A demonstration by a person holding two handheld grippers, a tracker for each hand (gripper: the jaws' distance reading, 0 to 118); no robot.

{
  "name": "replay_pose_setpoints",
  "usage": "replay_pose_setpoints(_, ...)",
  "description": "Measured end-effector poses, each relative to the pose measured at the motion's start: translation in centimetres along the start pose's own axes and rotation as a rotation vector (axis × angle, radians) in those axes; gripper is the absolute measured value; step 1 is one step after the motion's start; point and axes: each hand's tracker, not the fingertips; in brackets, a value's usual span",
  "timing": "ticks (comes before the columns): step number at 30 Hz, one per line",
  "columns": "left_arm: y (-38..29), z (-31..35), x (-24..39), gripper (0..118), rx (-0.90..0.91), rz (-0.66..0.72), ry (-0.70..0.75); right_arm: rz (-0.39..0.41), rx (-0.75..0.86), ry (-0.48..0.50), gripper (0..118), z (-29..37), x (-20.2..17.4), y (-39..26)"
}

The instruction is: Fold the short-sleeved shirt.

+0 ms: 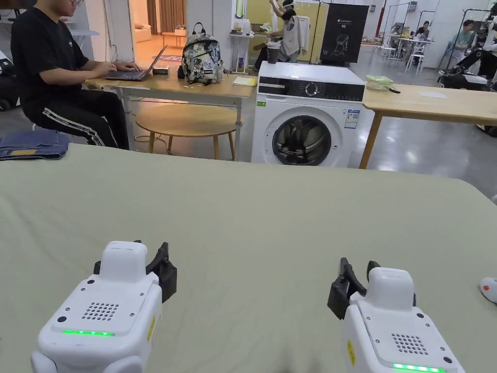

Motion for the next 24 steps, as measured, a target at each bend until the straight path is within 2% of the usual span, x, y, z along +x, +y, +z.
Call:
replay_pose_setpoints(1,0.0,0.0,0.0,39,0.002,0.004,0.008,0.001,-0.002,-0.001,47,0.0,-0.1,0.0)
replay_pose_setpoints(2,-0.1,0.0,-0.1,61,-0.002,0.006,0.012,-0.001,-0.002,-0.002,63,0.0,-0.1,0.0)
replay_pose_setpoints(3,-0.1,0.0,-0.3,84,-0.006,0.009,0.015,-0.001,-0.003,-0.002,71,0.0,-0.1,0.0)
replay_pose_setpoints(4,-0.2,0.0,-0.4,100,-0.004,0.015,0.017,0.0,-0.008,0.001,78,-0.1,-0.1,0.0)
replay_pose_setpoints(5,-0.3,0.2,-0.6,104,0.01,0.021,0.019,0.004,-0.012,0.001,84,-0.2,-0.2,0.0)
replay_pose_setpoints(8,-0.4,0.2,-0.8,104,0.015,0.018,0.028,0.035,-0.013,-0.018,96,-0.5,-0.6,-0.2)
replay_pose_setpoints(11,-0.3,0.0,-1.2,104,0.001,0.023,0.019,0.028,-0.017,-0.002,97,-0.5,-0.6,-0.2)
replay_pose_setpoints(15,-0.2,-0.1,-1.8,104,0.005,0.051,0.013,-0.056,-0.033,0.062,97,-0.7,-0.1,0.0)
replay_pose_setpoints(17,0.0,-0.1,-2.0,104,0.008,0.068,0.003,-0.058,-0.029,0.067,98,-0.8,0.0,0.1)
replay_pose_setpoints(21,0.1,-0.3,-2.1,104,0.01,0.067,0.014,0.022,-0.032,-0.05,97,-1.2,-0.8,0.5)
replay_pose_setpoints(24,0.2,-0.6,-2.2,104,0.0,0.061,0.008,0.036,-0.025,-0.058,98,-1.3,-1.1,0.7)
